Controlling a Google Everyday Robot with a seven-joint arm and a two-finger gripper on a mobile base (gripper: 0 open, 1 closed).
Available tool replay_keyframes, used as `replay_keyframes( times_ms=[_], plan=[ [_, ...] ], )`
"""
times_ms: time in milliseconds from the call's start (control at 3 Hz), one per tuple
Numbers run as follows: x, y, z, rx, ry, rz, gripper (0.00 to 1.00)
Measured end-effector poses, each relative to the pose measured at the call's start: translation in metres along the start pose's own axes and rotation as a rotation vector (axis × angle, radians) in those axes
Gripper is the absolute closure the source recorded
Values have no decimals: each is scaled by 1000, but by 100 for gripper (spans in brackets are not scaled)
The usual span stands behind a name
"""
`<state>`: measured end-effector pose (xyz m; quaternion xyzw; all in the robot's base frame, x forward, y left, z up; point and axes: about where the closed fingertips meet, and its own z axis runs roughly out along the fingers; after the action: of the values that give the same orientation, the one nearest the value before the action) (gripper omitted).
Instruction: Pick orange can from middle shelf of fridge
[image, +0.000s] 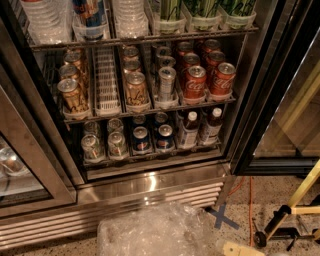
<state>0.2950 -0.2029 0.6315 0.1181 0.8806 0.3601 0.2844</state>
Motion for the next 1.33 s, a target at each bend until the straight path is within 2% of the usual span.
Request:
replay_keyframes(
  times_ms=[333, 667, 1333],
  plan=[
    [-3, 11, 8, 73, -29, -22, 0],
    [-14, 13, 15, 162, -71, -45, 0],
    [-32, 27, 46, 172, -78, -78, 0]
  ],
)
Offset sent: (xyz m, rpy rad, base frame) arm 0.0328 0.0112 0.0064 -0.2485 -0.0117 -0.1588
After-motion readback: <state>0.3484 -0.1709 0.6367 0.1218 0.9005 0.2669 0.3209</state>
